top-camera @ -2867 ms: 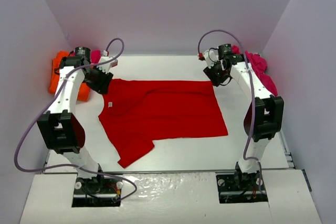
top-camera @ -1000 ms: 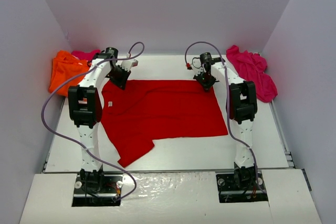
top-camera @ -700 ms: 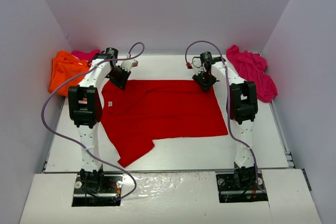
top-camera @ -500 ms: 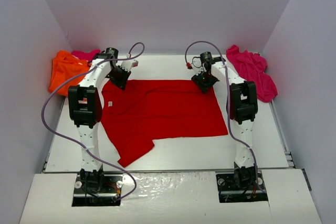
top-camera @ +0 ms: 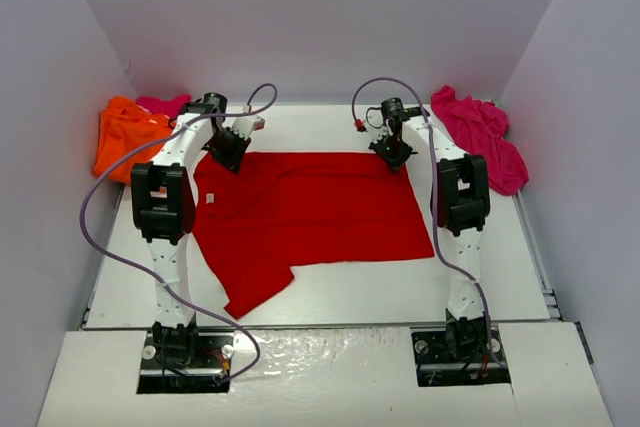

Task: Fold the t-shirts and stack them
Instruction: Fold the flattened tshirt in 1/3 of the way

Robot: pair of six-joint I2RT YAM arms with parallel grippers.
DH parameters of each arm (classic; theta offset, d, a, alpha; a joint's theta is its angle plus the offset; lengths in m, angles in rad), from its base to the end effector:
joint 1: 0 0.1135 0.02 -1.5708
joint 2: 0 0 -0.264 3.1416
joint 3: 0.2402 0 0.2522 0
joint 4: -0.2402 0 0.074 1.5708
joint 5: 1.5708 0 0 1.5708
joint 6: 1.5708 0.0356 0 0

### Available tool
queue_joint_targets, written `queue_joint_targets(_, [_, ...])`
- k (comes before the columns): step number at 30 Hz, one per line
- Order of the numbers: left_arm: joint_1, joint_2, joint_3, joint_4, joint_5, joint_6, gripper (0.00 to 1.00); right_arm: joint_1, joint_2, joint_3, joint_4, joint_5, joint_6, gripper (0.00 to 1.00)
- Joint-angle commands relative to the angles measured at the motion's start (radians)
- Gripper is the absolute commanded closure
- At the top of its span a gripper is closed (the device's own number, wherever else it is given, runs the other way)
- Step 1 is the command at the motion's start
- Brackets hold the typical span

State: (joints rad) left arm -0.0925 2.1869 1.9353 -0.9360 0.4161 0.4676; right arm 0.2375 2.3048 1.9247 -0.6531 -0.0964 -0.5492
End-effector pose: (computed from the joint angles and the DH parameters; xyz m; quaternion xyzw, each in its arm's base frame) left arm 0.4613 -0.0572 0.2273 0.3033 0.9122 -0.1645 0.2209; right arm 0.4877 0.1216 0.1804 -0.3809 0.8845 0.0047 0.2693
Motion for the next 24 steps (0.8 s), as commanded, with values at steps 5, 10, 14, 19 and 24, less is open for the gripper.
queue_joint_targets(5, [-0.007,-0.04,0.007,0.004,-0.005,0.013,1.0,0.003,-0.029,0.034,-0.051,-0.028,-0.023,1.0])
queue_joint_targets(10, [-0.007,-0.048,0.005,0.002,-0.01,0.014,1.0,0.002,-0.045,0.036,-0.055,-0.03,-0.025,0.87])
queue_joint_targets(14, [-0.01,-0.047,0.005,0.001,-0.007,0.015,1.0,-0.001,-0.046,0.043,-0.056,-0.026,-0.028,0.62])
queue_joint_targets(19, [-0.013,-0.041,0.003,-0.009,-0.009,0.024,1.0,-0.004,-0.026,0.058,-0.062,-0.026,-0.029,0.48])
queue_joint_targets(24, [-0.015,-0.042,-0.004,-0.01,-0.01,0.027,1.0,-0.007,-0.011,0.065,-0.069,-0.033,-0.031,0.44])
